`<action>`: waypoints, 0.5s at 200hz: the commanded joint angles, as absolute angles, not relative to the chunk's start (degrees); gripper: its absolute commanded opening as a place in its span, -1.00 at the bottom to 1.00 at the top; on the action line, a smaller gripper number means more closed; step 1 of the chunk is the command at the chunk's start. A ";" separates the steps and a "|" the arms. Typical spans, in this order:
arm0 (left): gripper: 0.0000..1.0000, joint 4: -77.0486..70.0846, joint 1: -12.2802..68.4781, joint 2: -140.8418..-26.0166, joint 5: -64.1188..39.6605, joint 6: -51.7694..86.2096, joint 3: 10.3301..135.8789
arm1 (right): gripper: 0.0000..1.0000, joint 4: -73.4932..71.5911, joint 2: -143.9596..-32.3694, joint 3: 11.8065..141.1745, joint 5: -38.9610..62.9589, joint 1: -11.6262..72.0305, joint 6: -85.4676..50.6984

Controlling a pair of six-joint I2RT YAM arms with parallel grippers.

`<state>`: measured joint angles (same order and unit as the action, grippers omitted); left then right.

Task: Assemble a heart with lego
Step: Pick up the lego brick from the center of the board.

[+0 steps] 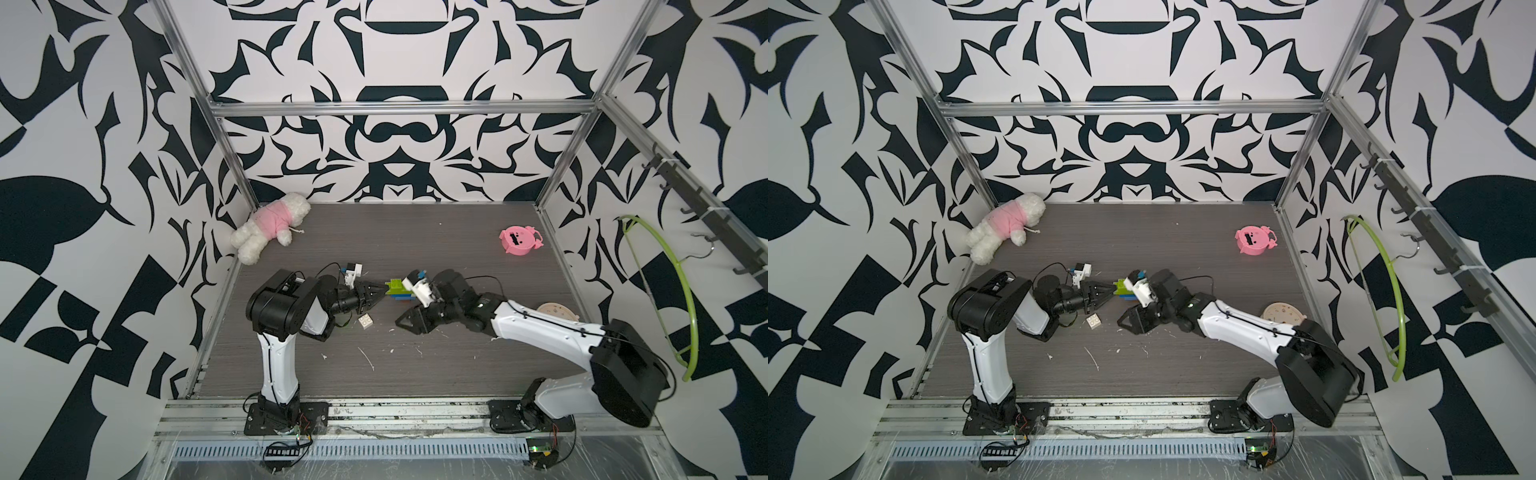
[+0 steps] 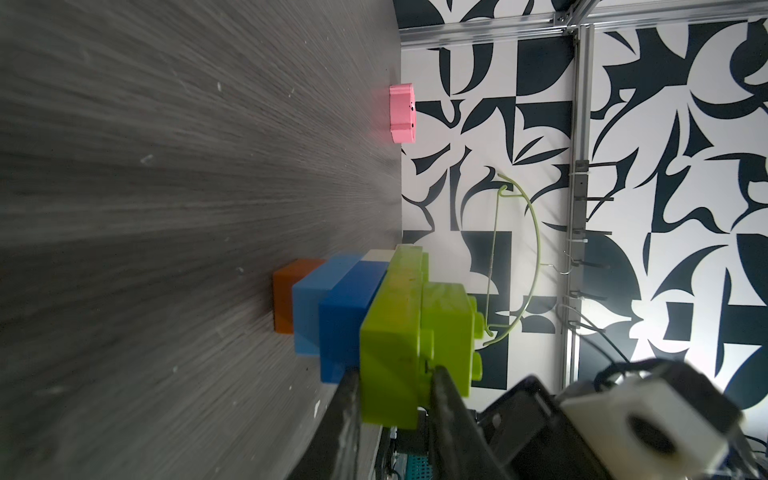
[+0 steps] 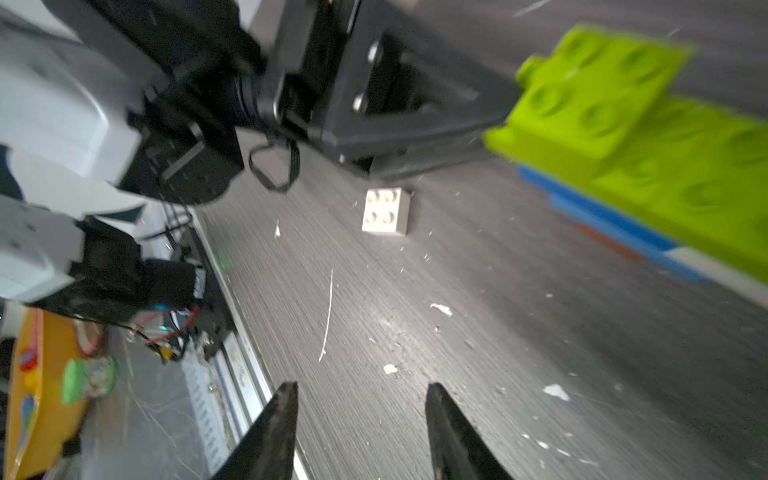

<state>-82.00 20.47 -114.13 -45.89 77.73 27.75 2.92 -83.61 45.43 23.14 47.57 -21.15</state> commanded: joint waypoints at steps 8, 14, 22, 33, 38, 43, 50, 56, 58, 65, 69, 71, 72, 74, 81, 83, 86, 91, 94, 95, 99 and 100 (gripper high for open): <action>-0.50 -81.64 20.21 -114.98 -46.05 76.20 28.55 | 0.10 -4.98 -91.01 49.28 9.26 53.25 -17.65; -0.49 -81.54 20.13 -115.07 -46.05 76.12 28.57 | 0.12 -6.36 -92.57 49.97 8.45 54.17 -17.35; -0.50 -81.54 20.17 -115.13 -46.13 76.09 28.73 | 0.20 -7.60 -94.22 50.99 7.00 55.25 -17.07; -0.50 -81.49 20.13 -115.13 -46.23 76.07 28.93 | 0.23 -11.16 -96.11 51.14 4.93 56.17 -16.75; -0.50 -81.27 20.13 -115.12 -46.21 75.97 29.05 | 0.24 -12.32 -97.18 51.36 5.07 56.31 -16.57; -0.49 -81.06 20.15 -115.14 -46.22 75.87 29.16 | 0.25 -13.00 -98.24 52.02 5.59 56.34 -16.44; -0.50 -80.70 20.18 -115.13 -46.31 75.78 29.40 | 0.29 -14.85 -99.48 52.22 5.56 56.79 -15.98; -0.50 -80.68 20.18 -115.09 -46.40 75.76 29.52 | 0.30 -16.61 -100.34 52.21 4.69 57.39 -15.34; -0.50 -80.68 20.16 -115.12 -46.41 75.76 29.51 | 0.31 -17.03 -100.69 52.21 4.49 57.57 -15.11; -0.50 -80.64 20.20 -115.14 -46.36 75.72 29.53 | 0.31 -18.17 -101.88 52.71 4.03 58.06 -14.39; -0.50 -80.60 20.18 -115.09 -46.38 75.68 29.53 | 0.31 -18.54 -102.39 52.96 3.81 58.30 -14.04; -0.50 -80.53 20.20 -115.08 -46.33 75.67 29.53 | 0.31 -18.83 -102.68 53.05 3.48 58.48 -13.88; -0.50 -80.52 20.21 -115.11 -46.37 75.67 29.53 | 0.31 -19.04 -102.76 53.07 3.28 58.55 -13.80; -0.50 -80.51 20.15 -115.13 -46.40 75.67 29.53 | 0.32 -19.28 -102.99 53.13 3.04 58.71 -13.58; -0.50 -80.51 20.13 -115.07 -46.47 75.67 29.53 | 0.32 -20.36 -103.76 53.40 2.45 59.03 -13.21; -0.50 -80.51 20.15 -115.10 -46.49 75.65 29.53 | 0.32 -20.51 -103.99 53.47 2.41 59.06 -13.08; -0.50 -80.46 20.15 -115.11 -46.49 75.65 29.53 | 0.32 -20.64 -104.37 53.78 2.15 59.13 -13.09; -0.49 -80.42 20.20 -115.06 -46.44 75.67 29.51 | 0.32 -20.76 -104.93 54.17 1.13 59.23 -13.18; -0.50 -80.42 20.18 -115.02 -46.49 75.67 29.53 | 0.32 -20.82 -105.24 54.45 0.57 59.31 -13.18; -0.49 -80.42 20.15 -115.08 -46.49 75.67 29.53 | 0.32 -20.87 -105.31 54.47 0.42 59.32 -13.10; -0.50 -80.34 20.19 -115.12 -46.58 75.67 29.58 | 0.32 -21.08 -105.64 54.64 0.05 59.41 -12.97; -0.50 -80.33 20.20 -115.13 -46.58 75.67 29.55 | 0.32 -21.17 -105.69 54.66 -0.02 59.41 -12.95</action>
<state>-80.90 20.45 -114.15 -45.95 76.90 28.82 -15.29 -104.62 51.81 4.78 58.59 -15.05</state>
